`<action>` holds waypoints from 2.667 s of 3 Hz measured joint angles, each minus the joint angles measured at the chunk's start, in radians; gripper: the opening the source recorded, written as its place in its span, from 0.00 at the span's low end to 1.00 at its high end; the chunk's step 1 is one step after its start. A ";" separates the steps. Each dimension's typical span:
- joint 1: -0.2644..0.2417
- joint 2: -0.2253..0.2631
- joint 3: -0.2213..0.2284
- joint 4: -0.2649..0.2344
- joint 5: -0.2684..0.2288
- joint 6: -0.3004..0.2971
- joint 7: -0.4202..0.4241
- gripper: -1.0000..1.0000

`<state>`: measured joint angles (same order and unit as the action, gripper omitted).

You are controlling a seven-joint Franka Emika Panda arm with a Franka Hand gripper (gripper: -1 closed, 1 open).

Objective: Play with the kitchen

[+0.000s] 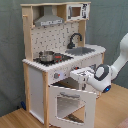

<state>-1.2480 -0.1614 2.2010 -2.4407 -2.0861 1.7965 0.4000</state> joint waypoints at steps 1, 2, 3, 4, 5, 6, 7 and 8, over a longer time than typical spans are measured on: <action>0.000 0.000 0.001 0.000 -0.001 0.001 -0.100 0.00; 0.000 0.000 0.002 0.001 -0.001 0.002 -0.202 0.00; 0.000 0.000 0.002 0.002 0.007 0.001 -0.212 0.00; 0.000 0.000 0.001 0.002 0.009 0.001 -0.212 1.00; 0.000 0.001 0.000 0.000 0.059 0.003 -0.120 1.00; 0.000 0.002 -0.002 0.000 0.082 0.027 -0.018 1.00; 0.000 0.002 -0.003 0.000 0.082 0.070 0.074 1.00; 0.004 0.012 0.079 0.006 0.143 0.065 0.073 1.00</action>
<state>-1.2435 -0.1495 2.2799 -2.4343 -1.9430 1.8617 0.4729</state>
